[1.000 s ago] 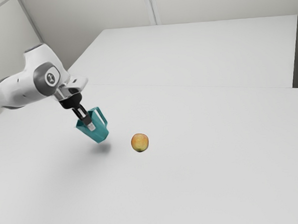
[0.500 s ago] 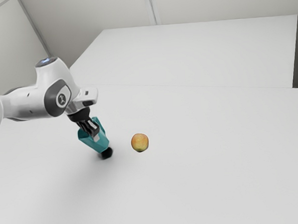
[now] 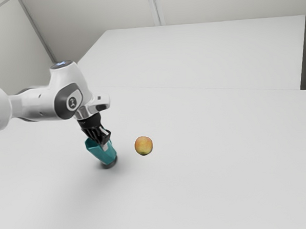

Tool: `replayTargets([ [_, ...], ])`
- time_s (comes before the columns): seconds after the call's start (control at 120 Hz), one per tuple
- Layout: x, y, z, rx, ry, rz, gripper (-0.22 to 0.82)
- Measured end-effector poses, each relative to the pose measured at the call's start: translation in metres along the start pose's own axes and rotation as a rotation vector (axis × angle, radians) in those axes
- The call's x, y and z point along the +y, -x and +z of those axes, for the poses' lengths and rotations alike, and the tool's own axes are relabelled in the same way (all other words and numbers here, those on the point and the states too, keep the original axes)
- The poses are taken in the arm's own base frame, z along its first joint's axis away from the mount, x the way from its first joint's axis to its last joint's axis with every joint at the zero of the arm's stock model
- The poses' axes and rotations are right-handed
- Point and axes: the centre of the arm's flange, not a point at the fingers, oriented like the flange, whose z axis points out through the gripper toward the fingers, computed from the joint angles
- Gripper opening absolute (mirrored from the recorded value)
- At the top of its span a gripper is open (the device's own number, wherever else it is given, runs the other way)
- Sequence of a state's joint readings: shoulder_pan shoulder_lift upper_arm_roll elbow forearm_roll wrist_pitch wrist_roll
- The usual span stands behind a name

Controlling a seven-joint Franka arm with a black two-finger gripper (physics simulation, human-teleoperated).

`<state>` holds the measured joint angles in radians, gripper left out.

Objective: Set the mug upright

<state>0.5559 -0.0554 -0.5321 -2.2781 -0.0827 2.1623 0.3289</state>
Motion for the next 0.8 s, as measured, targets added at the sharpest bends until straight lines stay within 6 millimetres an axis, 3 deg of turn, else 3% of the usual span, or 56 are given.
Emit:
replayTargets([
  [0.517,0.018,-0.015,0.021,-0.010,0.003,-0.034,-0.18],
  [0.692,0.019,-0.015,0.018,-0.001,0.002,-0.050,0.20],
  [0.8,0.019,-0.014,0.012,0.008,-0.005,-0.058,0.36],
])
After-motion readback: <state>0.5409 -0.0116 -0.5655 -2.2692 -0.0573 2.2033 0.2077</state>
